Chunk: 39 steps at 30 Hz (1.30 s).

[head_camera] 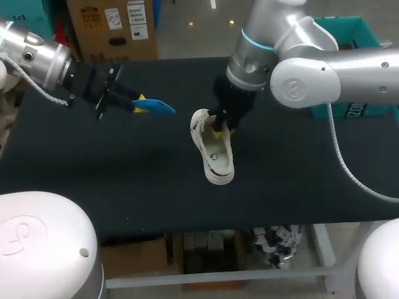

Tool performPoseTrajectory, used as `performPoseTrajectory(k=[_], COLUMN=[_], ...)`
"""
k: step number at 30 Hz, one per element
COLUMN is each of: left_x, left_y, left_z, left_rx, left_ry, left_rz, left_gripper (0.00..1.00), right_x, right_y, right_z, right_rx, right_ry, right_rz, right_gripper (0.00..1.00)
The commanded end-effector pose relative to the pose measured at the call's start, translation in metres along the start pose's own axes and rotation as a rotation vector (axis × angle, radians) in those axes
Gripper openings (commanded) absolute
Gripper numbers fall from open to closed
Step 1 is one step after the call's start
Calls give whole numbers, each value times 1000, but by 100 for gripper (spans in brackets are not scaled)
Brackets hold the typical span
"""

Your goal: Open the shoe tongue, take the insole out of the shoe, put the insole back into the shoe, and pack the shoe into the shoebox

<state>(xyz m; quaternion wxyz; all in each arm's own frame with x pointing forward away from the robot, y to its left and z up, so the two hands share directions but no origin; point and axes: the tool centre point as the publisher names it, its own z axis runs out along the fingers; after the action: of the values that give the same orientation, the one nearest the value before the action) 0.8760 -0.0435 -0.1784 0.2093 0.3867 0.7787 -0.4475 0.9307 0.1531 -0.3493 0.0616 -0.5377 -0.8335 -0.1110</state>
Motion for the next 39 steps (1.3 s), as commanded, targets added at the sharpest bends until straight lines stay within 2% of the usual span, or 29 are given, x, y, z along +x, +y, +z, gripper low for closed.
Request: performPoseTrajectory(k=[1,7,10,11,12,17,23,24,26,27,29,33,34,35,39], left_x=[-3,-4,-4,-4,-4,-5,5,6,6,7,7,8,8,9,14], left_y=[-3,-14,-19,-21,-22,-30,-37,-38,-40,-42,-44,-47,-49,-50,-54], left_z=[6,20,25,27,27,32,37,39,43,46,51,60,61,63,69], left_rx=[9,24,29,33,47,71,92,96,103,102,101,108,110,110,126], left_ry=[9,29,33,33,33,43,46,49,56,61,69,81,83,81,82], left_rz=[15,62,84,90,95,109,139,144,148,154,162,174,180,186,211], left_gripper=[0,0,0,0,0,0,0,0,0,0,0,0,0,0,0], right_x=[3,0,-2,-2,0,0,0,0,0,1,1,-8,-10,-11,-10], right_y=[-14,-25,-31,-33,-34,-34,-34,-33,-29,-29,-30,-42,-46,-49,-65], right_z=[-22,-48,-60,-66,-73,-73,-73,-71,-68,-68,-70,-76,-76,-79,-93], right_rx=[-27,-44,-45,-41,-24,-24,-24,5,43,55,101,168,182,169,130], right_ry=[-10,19,64,57,13,13,13,42,45,79,103,280,301,335,329], right_rz=[0,8,17,17,1,1,1,7,125,146,288,544,609,631,691], right_gripper=[100,100,100,100,100,100,100,100,100,100,100,100,100,100,100])
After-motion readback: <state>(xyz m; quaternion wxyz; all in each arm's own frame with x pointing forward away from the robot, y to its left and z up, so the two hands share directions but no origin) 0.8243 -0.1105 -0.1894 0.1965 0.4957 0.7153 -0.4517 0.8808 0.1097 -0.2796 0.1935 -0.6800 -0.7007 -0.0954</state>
